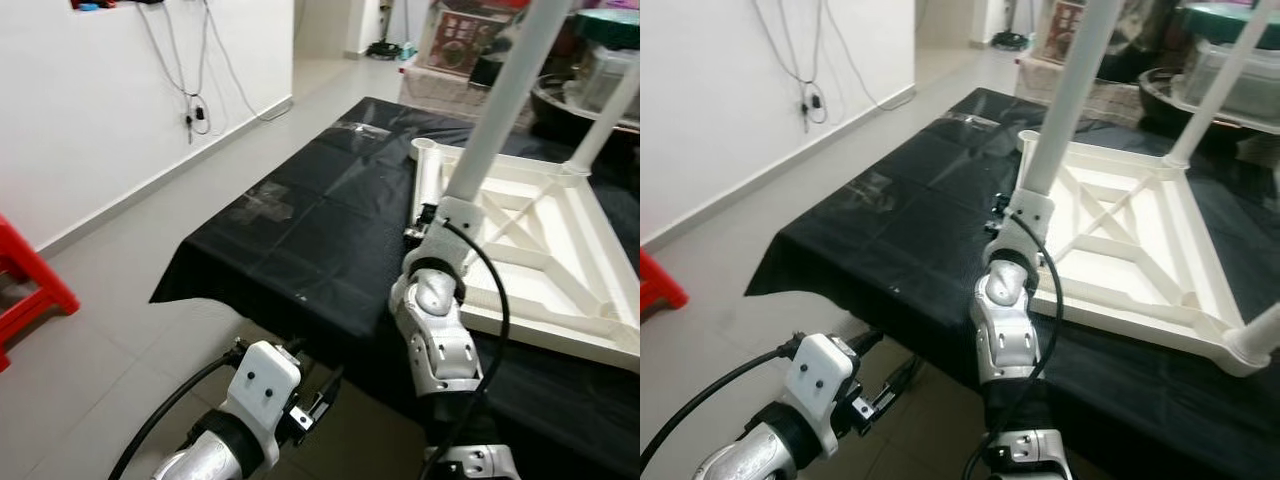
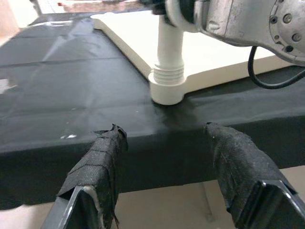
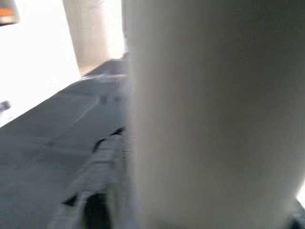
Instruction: Building children table
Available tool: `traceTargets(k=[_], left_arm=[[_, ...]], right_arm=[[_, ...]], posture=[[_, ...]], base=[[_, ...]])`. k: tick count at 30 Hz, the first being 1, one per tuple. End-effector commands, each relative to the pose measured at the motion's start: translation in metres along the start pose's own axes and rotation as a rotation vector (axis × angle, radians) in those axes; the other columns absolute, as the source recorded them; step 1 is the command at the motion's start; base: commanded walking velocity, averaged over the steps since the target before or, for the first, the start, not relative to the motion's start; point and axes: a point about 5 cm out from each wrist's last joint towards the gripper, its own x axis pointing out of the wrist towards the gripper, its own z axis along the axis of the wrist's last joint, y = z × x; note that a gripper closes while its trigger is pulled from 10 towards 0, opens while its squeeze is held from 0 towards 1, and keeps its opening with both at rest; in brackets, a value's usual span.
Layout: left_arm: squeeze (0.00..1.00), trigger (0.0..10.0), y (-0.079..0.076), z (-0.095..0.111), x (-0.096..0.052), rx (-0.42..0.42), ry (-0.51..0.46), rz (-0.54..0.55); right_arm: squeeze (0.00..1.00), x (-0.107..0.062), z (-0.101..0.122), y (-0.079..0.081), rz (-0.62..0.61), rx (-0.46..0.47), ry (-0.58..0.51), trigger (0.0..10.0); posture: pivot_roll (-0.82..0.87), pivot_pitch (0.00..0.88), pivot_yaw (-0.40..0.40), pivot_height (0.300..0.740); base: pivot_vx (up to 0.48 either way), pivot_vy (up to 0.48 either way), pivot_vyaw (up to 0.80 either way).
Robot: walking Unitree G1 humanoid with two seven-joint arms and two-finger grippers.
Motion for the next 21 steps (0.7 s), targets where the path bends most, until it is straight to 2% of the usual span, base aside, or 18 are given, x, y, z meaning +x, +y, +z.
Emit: traceTargets(k=[1,2,3,5,7,8,9,10,11,12,13,14,15,16,17,19,20,21], left_arm=[[0.0,10.0,-0.002,-0.005,0.0,0.005,0.016,-0.003],[0.0,10.0,-0.002,-0.005,0.0,0.005,0.016,-0.004],[0.0,10.0,-0.002,-0.005,0.001,0.005,0.015,-0.002],[0.0,10.0,-0.002,-0.005,0.001,0.004,0.015,-0.002],[0.0,10.0,-0.002,-0.005,0.001,0.005,0.015,-0.003],[0.0,10.0,-0.002,-0.005,0.001,0.005,0.015,-0.003],[0.0,10.0,-0.003,-0.005,0.001,0.004,0.014,-0.003],[0.0,10.0,-0.003,-0.005,0.001,0.004,0.013,-0.005],[0.0,10.0,-0.003,-0.005,0.001,0.004,0.013,-0.005],[0.0,10.0,-0.003,-0.005,0.001,0.004,0.013,-0.005],[0.0,10.0,-0.003,-0.005,0.001,0.004,0.011,-0.007],[0.0,10.0,-0.003,-0.005,0.001,0.004,0.011,-0.007],[0.0,10.0,-0.003,-0.004,0.001,0.005,0.01,-0.008],[0.0,10.0,-0.003,-0.004,0.002,0.004,0.009,-0.008],[0.0,10.0,-0.003,-0.004,0.002,0.004,0.009,-0.008],[0.0,10.0,-0.005,-0.003,0.002,-0.001,0.004,-0.013],[0.0,10.0,-0.005,-0.003,0.002,-0.001,0.004,-0.013],[0.0,10.0,-0.005,-0.002,0.002,-0.001,0.002,-0.015]], right_arm=[[1.0,-0.02,-0.018,0.025,0.074,0.099,0.102,10.0],[1.0,-0.017,-0.016,0.021,0.105,0.09,0.069,10.0],[0.0,-0.012,-0.014,0.017,0.171,0.102,0.044,10.0],[0.0,-0.008,-0.012,0.014,0.213,0.11,0.028,10.0],[0.0,0.003,-0.004,0.007,0.364,0.136,-0.032,10.0],[0.0,0.003,-0.004,0.007,0.364,0.136,-0.032,10.0],[0.0,0.009,0.001,0.003,0.432,0.115,-0.059,10.0],[0.0,0.016,0.003,0.0,0.542,0.129,-0.043,10.0],[0.0,0.016,0.003,0.0,0.542,0.129,-0.043,10.0],[0.0,0.02,0.005,-0.002,0.622,0.126,-0.036,10.0],[0.0,0.023,0.004,-0.001,0.741,0.131,0.007,10.0],[0.0,0.023,0.004,-0.001,0.741,0.131,0.007,10.0],[0.0,0.024,0.002,-0.001,0.813,0.139,0.037,10.0],[0.0,0.025,-0.001,0.001,0.92,0.106,0.071,10.0],[0.0,0.025,-0.001,0.001,0.92,0.106,0.071,10.0],[0.0,0.024,-0.005,0.012,1.174,0.079,0.161,10.0],[0.0,0.024,-0.005,0.012,1.174,0.079,0.161,10.0],[0.0,0.022,-0.005,0.018,1.296,0.092,0.201,10.0]], posture=[[0.13,0.095,-0.064,0.74],[0.13,0.091,-0.065,0.74],[0.13,0.088,-0.063,0.74],[0.13,0.088,-0.063,0.74],[0.13,0.086,-0.064,0.74],[0.13,0.086,-0.064,0.74],[0.13,0.086,-0.065,0.74],[0.13,0.087,-0.066,0.74],[0.13,0.087,-0.066,0.74],[0.13,0.087,-0.066,0.74],[0.13,0.086,-0.064,0.74],[0.13,0.086,-0.064,0.74],[0.13,0.086,-0.064,0.74],[0.13,0.086,-0.066,0.74],[0.13,0.086,-0.066,0.74],[0.14,0.086,-0.069,0.74],[0.14,0.086,-0.069,0.74],[0.15,0.089,-0.073,0.74]], base=[[0.0,0.0,0.0],[0.0,0.0,0.0],[0.0,0.0,0.0],[0.0,0.0,0.0],[0.0,0.0,0.0],[0.0,0.0,0.0],[0.0,0.0,0.0],[0.0,0.0,0.0],[0.0,0.0,0.0],[0.0,0.0,0.0],[0.0,0.0,0.0],[0.0,0.0,0.0],[0.0,0.0,0.0],[0.0,0.0,0.0],[0.0,0.0,0.0],[0.0,0.0,0.0],[0.0,0.0,0.0],[0.0,0.0,0.0]])
